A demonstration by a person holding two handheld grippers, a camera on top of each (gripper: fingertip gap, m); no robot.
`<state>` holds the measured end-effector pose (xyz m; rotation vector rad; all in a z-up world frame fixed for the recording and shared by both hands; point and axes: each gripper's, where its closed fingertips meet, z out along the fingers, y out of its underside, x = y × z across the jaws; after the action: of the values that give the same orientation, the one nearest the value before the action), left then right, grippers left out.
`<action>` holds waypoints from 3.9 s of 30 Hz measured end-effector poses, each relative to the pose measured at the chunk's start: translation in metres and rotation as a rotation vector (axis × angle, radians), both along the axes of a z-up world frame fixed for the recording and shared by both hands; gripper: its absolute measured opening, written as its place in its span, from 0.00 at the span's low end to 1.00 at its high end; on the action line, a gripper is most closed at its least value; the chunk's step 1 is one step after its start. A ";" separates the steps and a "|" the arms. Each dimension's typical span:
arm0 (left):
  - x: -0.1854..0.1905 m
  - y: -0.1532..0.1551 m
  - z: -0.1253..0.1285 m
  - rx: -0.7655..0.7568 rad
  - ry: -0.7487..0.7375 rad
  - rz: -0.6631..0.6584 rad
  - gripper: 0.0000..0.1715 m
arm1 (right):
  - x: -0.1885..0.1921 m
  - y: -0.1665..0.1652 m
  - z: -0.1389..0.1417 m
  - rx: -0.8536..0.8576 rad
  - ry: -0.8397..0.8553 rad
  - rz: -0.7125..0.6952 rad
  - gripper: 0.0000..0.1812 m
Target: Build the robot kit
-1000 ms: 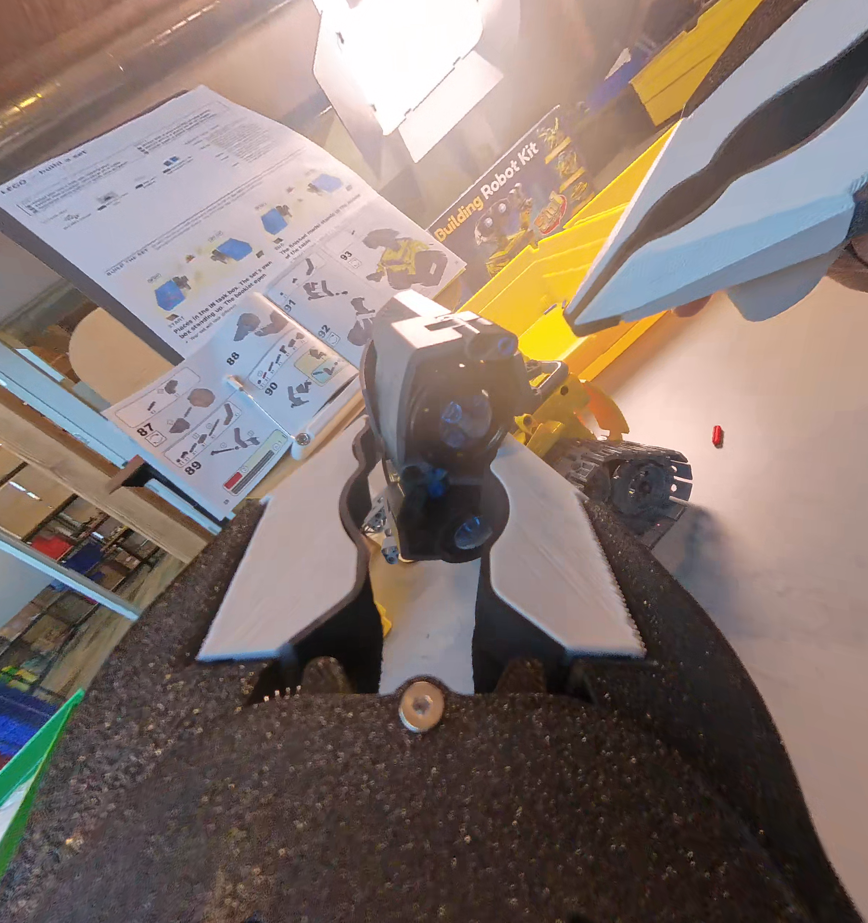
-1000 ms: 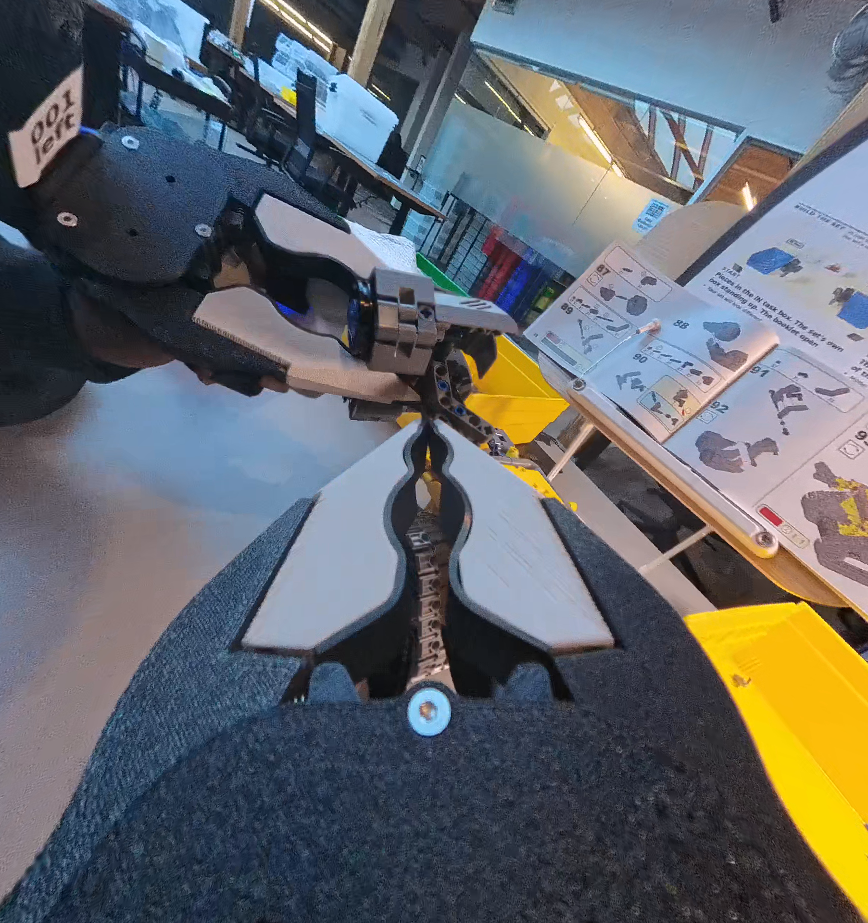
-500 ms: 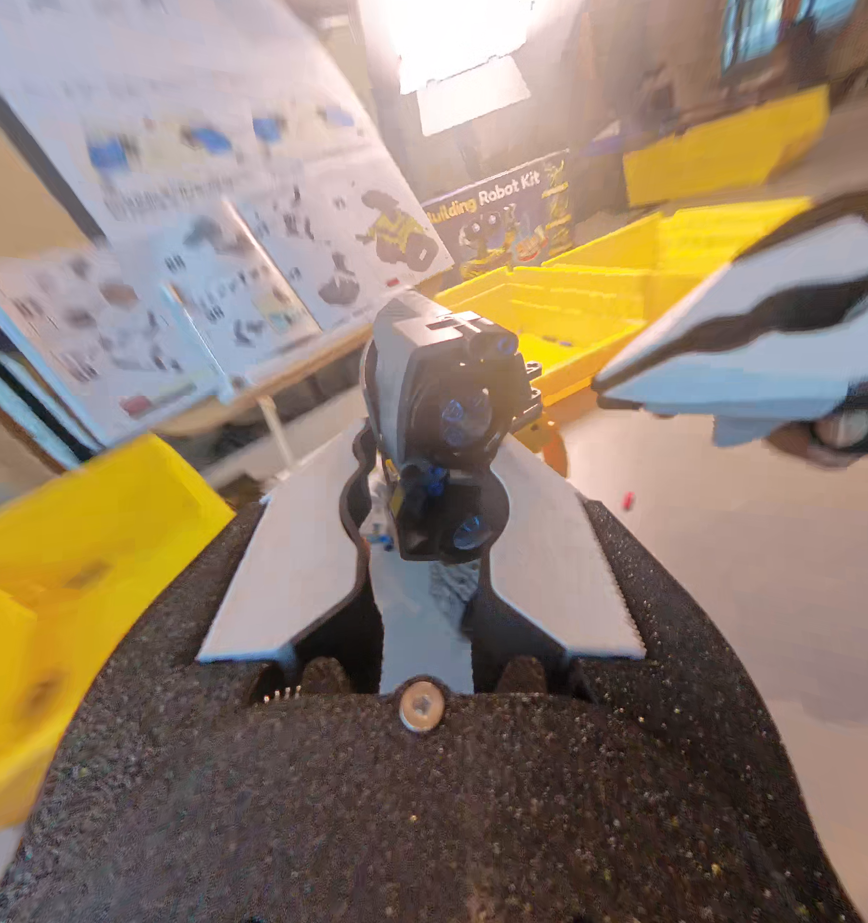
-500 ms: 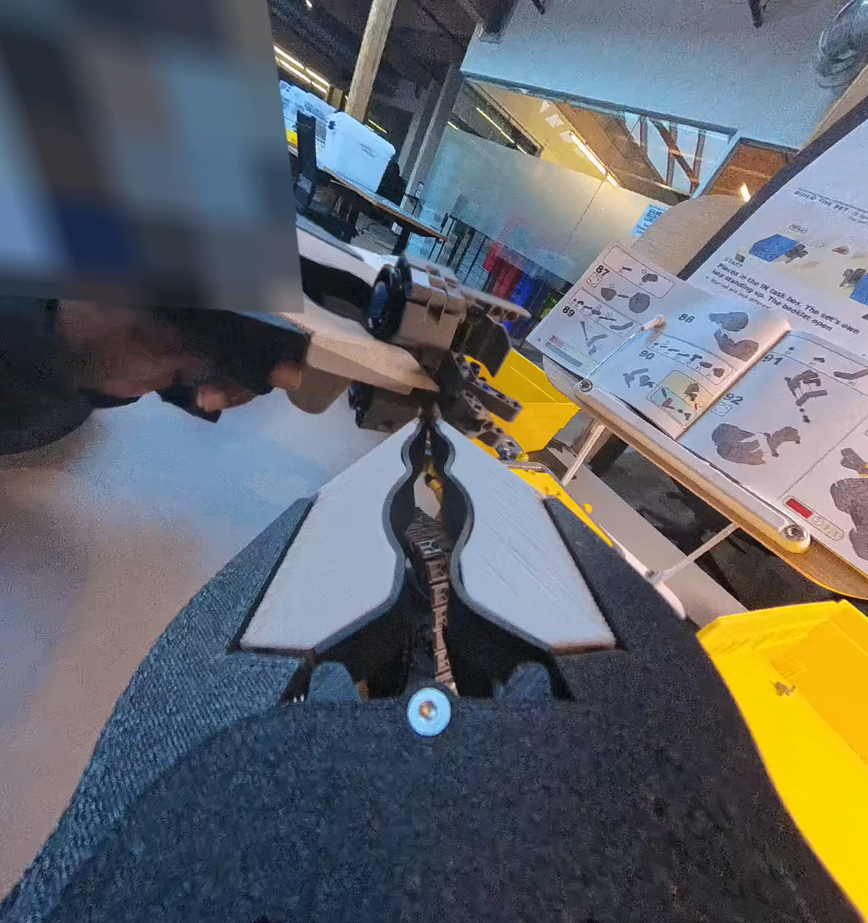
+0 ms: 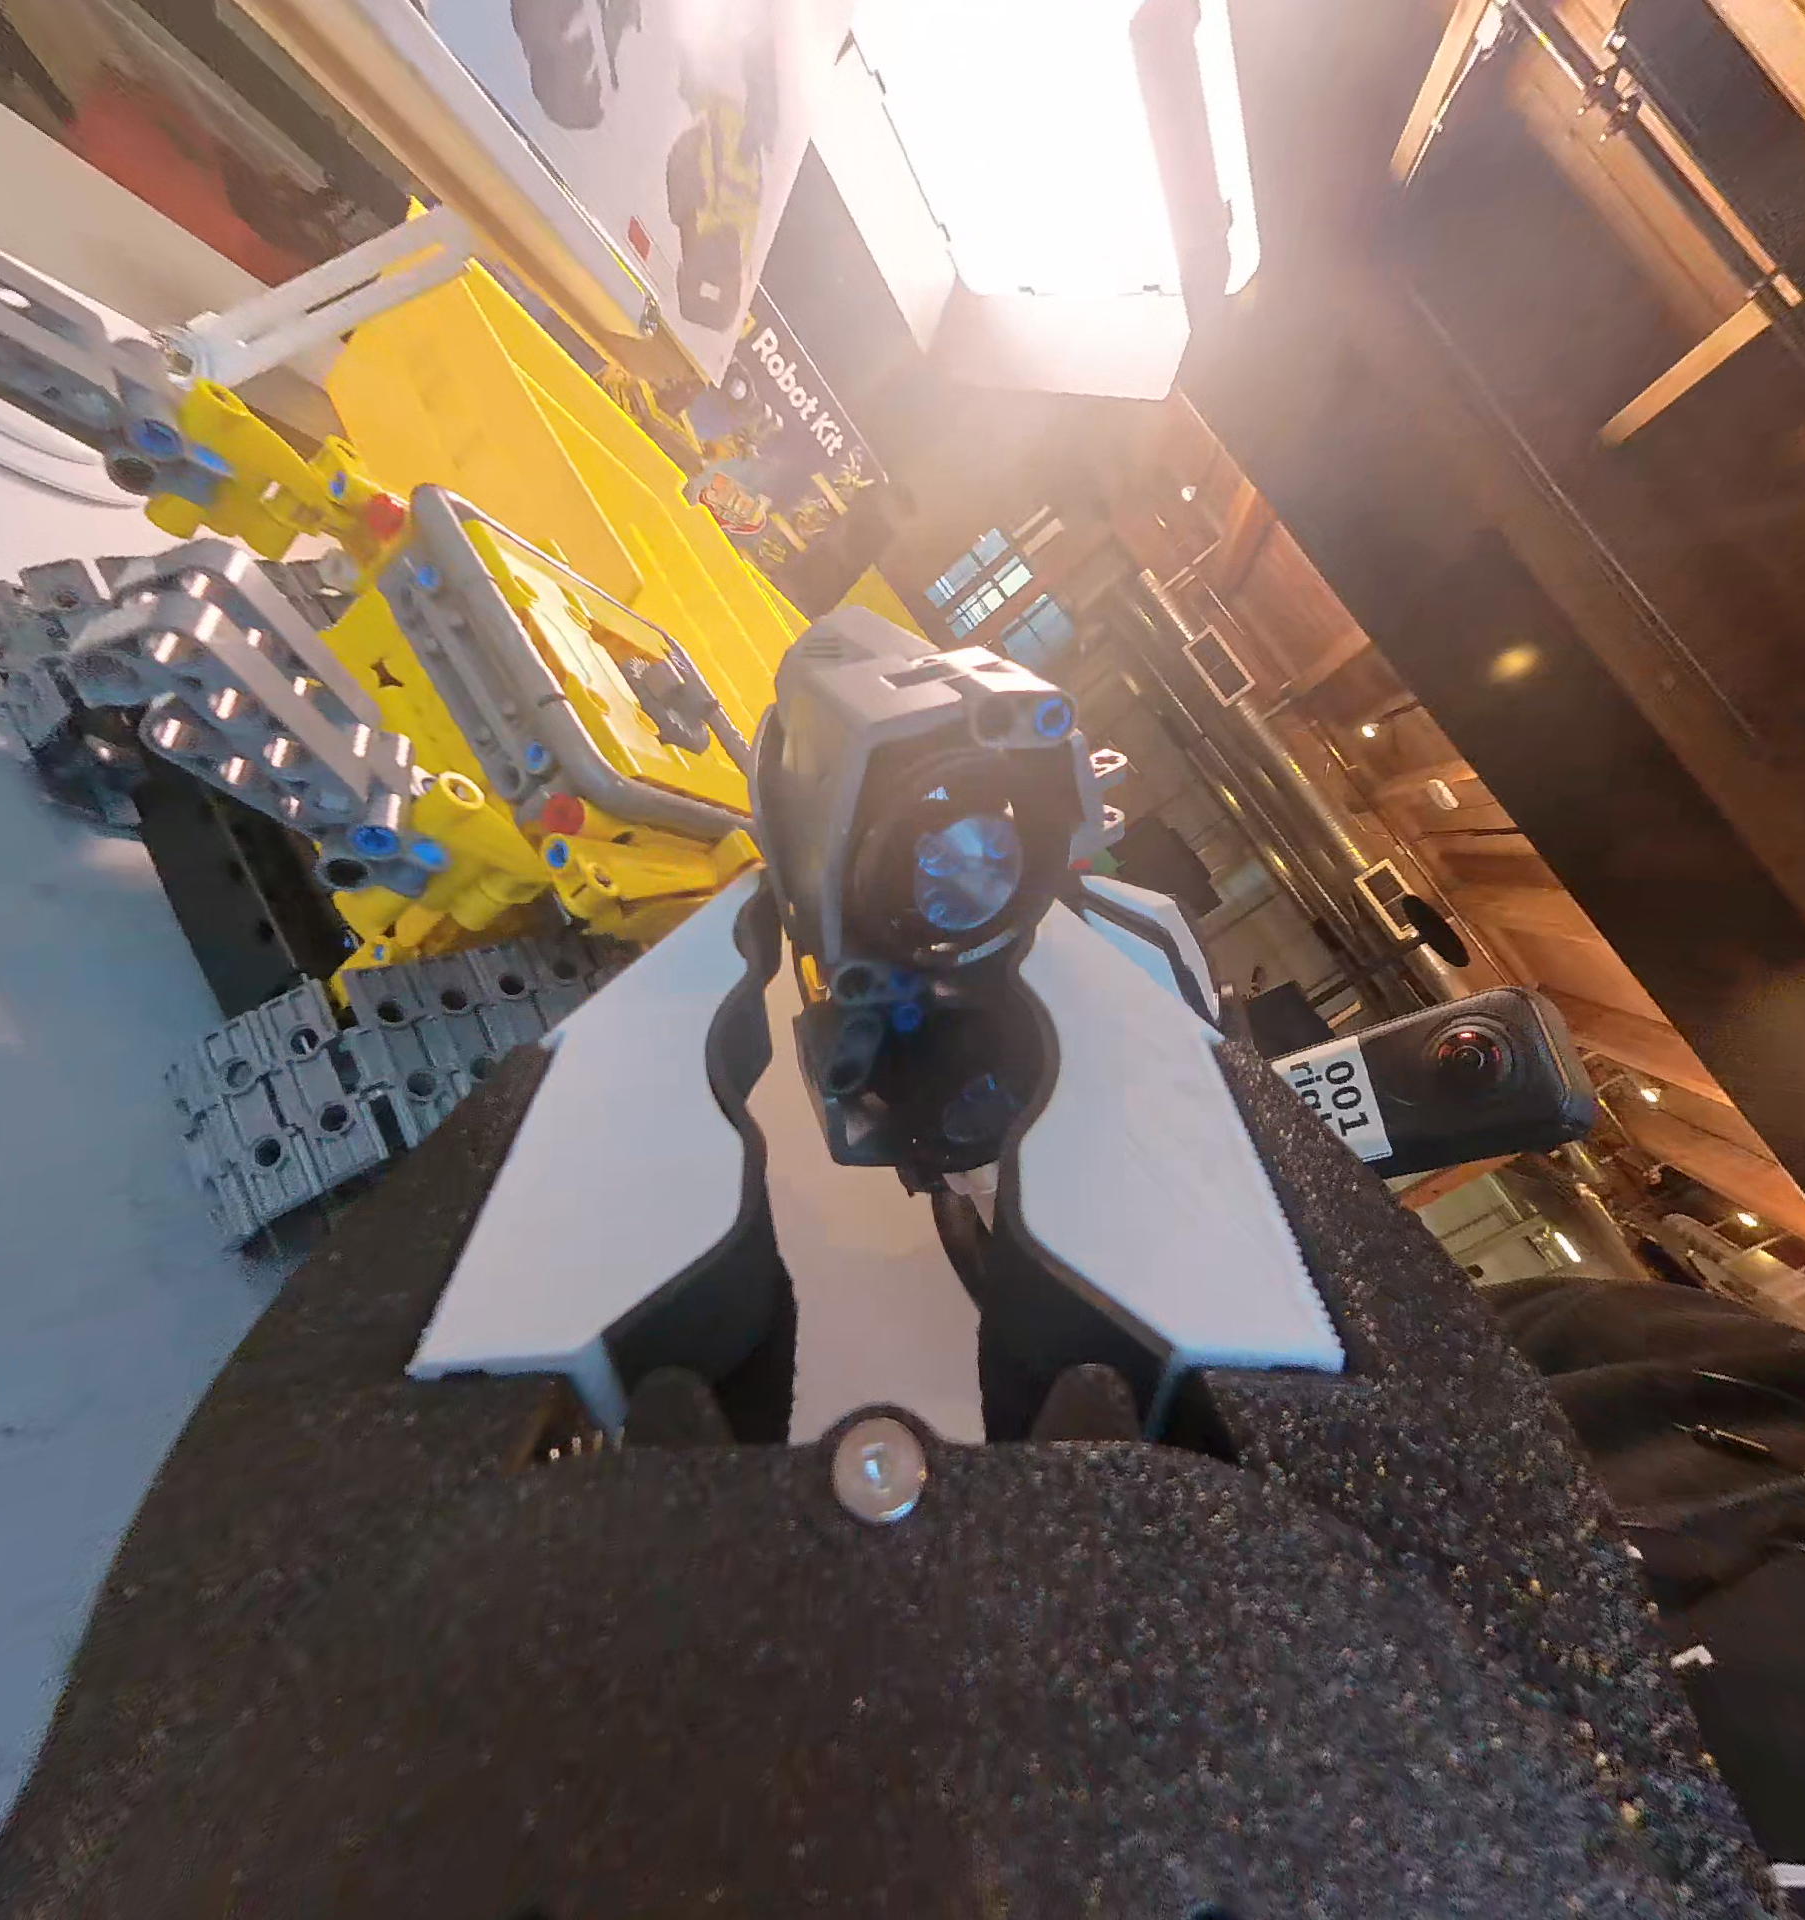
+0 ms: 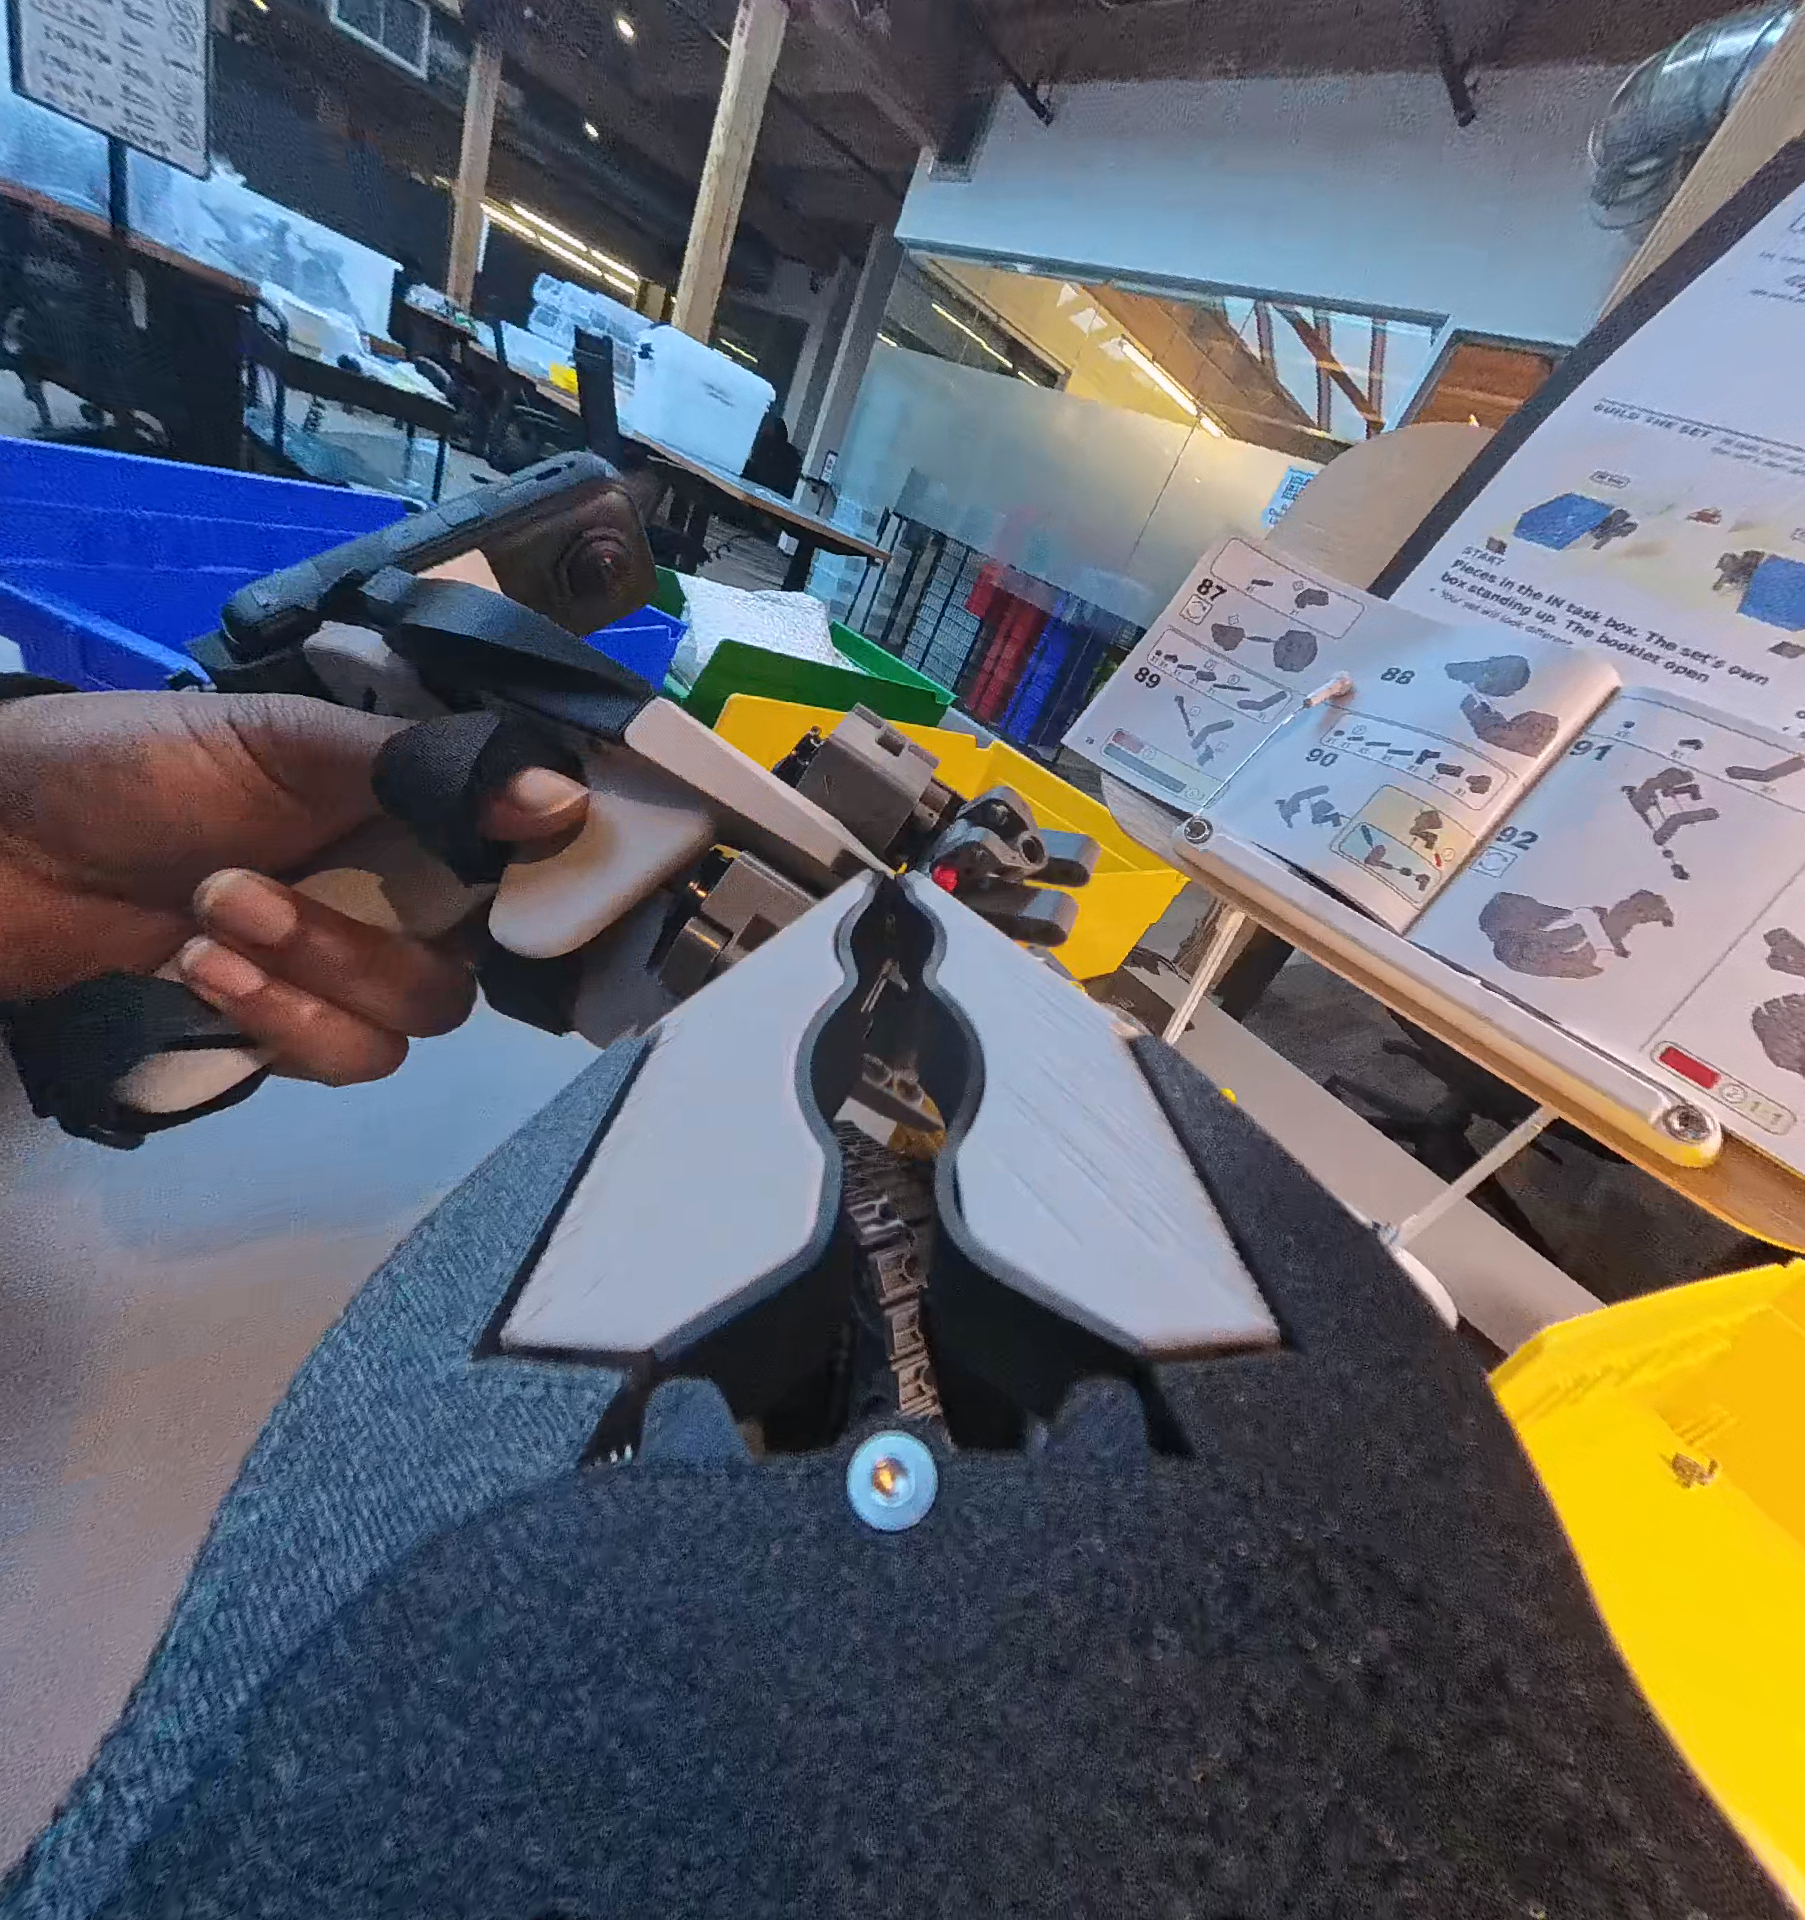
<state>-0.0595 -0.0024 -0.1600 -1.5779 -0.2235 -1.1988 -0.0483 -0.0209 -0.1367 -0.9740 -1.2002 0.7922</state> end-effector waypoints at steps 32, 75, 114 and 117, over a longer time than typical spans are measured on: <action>0.001 -0.011 0.016 0.226 0.551 0.181 0.22 | 0.018 -0.010 0.012 0.034 0.067 0.054 0.00; 0.003 -0.037 0.047 0.699 1.390 0.553 0.22 | 0.030 -0.028 0.024 0.091 0.133 0.171 0.00; 0.020 -0.034 0.001 0.189 0.156 -0.358 0.59 | 0.036 -0.020 -0.006 0.403 -0.056 0.176 0.13; 0.021 -0.040 0.011 0.179 -0.014 -0.437 0.58 | 0.041 -0.037 0.008 0.435 0.000 0.203 0.13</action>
<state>-0.0381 -0.0425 -0.1489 -1.5028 0.2280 -1.5184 -0.0076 -0.0576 -0.1291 -0.5013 -1.4124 0.6484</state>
